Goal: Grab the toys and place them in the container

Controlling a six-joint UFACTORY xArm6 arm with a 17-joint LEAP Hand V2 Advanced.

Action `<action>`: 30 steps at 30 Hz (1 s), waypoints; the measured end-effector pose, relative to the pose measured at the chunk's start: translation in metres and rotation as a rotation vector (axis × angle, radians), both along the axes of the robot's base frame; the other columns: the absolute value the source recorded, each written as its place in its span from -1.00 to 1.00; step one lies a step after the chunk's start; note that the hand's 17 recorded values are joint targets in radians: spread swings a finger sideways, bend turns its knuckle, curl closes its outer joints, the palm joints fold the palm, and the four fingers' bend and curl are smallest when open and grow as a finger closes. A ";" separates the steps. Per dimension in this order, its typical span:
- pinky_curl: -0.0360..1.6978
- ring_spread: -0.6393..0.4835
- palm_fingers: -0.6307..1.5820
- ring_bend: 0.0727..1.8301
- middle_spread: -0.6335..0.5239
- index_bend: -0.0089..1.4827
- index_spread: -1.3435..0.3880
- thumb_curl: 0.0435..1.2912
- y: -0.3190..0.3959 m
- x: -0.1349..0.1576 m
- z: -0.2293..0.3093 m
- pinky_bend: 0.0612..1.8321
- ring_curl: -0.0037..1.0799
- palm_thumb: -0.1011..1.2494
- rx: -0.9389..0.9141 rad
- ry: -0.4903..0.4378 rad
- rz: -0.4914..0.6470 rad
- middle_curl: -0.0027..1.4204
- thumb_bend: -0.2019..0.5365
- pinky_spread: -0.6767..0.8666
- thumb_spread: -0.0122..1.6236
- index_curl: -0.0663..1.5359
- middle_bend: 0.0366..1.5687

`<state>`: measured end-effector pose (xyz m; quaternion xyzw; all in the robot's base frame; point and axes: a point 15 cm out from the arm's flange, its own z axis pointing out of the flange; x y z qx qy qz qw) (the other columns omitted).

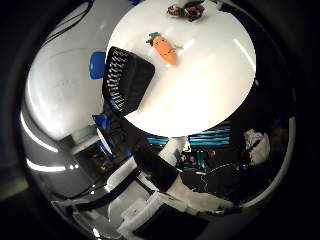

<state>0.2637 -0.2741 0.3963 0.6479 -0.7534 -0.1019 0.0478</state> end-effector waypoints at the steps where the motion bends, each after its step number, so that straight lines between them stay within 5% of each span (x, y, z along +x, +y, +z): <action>1: -0.66 0.41 -0.11 -0.64 -0.04 -0.77 0.09 -0.70 0.002 0.001 0.000 -0.64 -0.61 -0.46 0.009 -0.004 0.000 -0.49 -0.51 0.39 0.44 -0.55 -0.74; 18: -0.67 0.40 -0.12 -0.61 -0.05 -0.78 0.10 -0.69 -0.016 0.072 0.009 -0.63 -0.63 -0.47 -0.005 -0.104 0.007 -0.49 -0.50 0.40 0.45 -0.56 -0.70; 30: -0.66 0.46 -0.19 -0.63 0.04 -0.78 0.12 -0.68 -0.046 0.180 -0.027 -0.56 -0.63 -0.33 -0.023 -0.373 -0.046 -0.51 -0.48 0.42 0.45 -0.56 -0.75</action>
